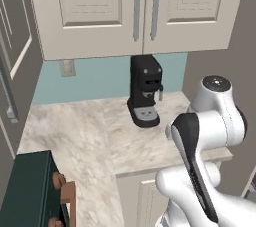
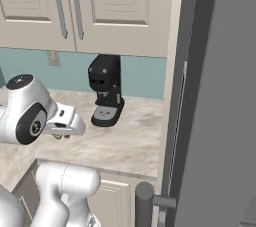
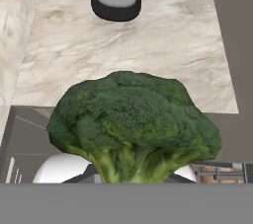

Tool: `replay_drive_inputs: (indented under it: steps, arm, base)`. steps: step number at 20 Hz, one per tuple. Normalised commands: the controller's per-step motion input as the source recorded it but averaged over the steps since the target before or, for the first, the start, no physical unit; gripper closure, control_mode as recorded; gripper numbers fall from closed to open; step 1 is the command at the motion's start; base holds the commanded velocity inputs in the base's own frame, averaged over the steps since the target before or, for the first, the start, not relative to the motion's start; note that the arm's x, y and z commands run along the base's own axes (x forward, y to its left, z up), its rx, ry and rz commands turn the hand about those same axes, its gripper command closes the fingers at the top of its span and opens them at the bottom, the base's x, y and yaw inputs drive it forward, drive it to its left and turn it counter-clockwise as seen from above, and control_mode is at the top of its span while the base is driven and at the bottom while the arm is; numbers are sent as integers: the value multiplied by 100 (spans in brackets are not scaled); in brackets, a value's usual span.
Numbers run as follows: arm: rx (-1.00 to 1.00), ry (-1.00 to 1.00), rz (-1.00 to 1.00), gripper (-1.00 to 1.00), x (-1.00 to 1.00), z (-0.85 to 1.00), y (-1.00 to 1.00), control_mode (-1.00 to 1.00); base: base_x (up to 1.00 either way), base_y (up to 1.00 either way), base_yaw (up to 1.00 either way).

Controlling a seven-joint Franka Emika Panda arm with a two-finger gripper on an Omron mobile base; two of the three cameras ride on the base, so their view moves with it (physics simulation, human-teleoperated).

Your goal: Place the broccoli in the correct fridge rack based on whether it is a fruit or vegetable. Finally, close the fridge door.

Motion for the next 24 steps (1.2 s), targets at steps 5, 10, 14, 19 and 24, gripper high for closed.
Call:
replay_drive_inputs:
  steps: [5,10,14,19,24]
  arm:
    - [0,0,0,100,0,0,0,100]
    - [0,0,0,100,0,0,0,100]
    - [0,0,0,100,0,0,0,100]
    - [0,0,0,100,0,0,0,100]
    - [0,0,0,100,0,0,0,100]
  base:
    - [-96,-2,0]
    - [-100,0,0]
    - [-100,0,0]
    - [-100,0,0]
    - [-83,-66,0]
